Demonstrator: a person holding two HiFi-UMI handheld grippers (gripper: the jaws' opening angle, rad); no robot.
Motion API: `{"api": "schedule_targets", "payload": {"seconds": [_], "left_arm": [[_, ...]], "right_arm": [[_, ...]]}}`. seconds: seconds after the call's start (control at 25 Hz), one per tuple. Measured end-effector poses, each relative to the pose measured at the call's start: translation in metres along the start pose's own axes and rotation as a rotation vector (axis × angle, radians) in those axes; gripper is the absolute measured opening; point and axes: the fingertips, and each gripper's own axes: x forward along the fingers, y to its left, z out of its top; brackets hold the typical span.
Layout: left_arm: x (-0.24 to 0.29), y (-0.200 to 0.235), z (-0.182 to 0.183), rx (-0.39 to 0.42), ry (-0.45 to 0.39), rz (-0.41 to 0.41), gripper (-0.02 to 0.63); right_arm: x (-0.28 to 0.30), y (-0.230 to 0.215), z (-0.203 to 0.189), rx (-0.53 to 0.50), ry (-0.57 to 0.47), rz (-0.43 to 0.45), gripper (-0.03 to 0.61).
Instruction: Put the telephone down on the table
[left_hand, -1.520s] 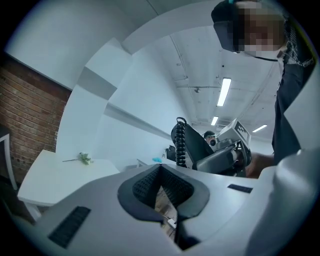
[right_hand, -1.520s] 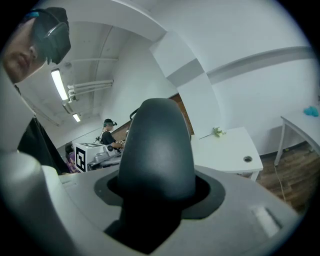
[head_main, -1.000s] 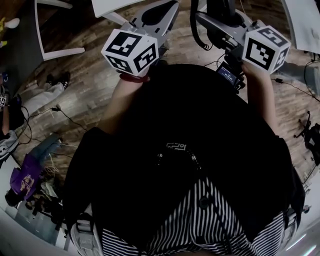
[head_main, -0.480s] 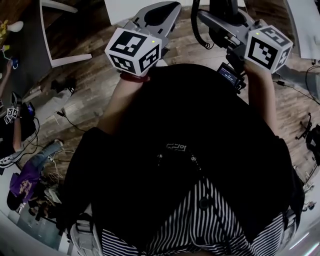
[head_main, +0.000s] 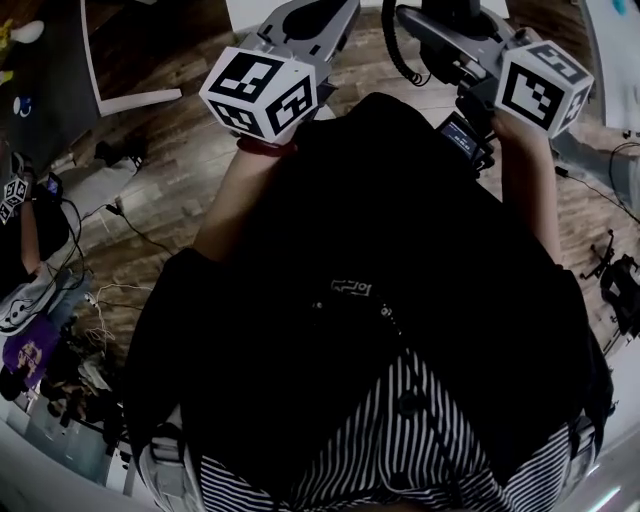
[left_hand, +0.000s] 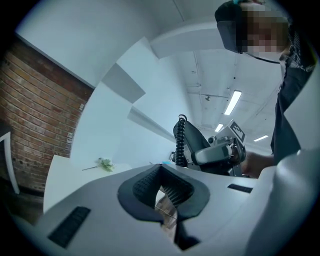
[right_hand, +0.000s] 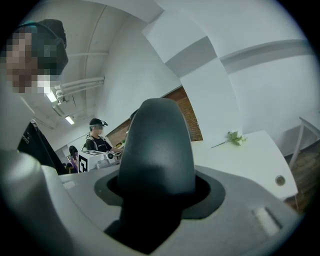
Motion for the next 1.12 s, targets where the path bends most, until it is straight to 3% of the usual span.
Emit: {"api": "schedule_targets", "payload": {"seconds": [0.4, 0.88, 1.12], "left_arm": [[-0.019, 0.008, -0.001, 0.003, 0.002, 0.115, 0.002], [0.008, 0.002, 0.018, 0.036, -0.012, 0.112, 0.002], [-0.004, -0.008, 0.020, 0.057, -0.013, 0.070, 0.002]], "right_arm": [[0.007, 0.005, 0.003, -0.033, 0.024, 0.066, 0.268], [0.005, -0.018, 0.023, -0.041, 0.018, 0.085, 0.268], [-0.002, -0.007, 0.016, -0.024, -0.010, 0.040, 0.268]]}}
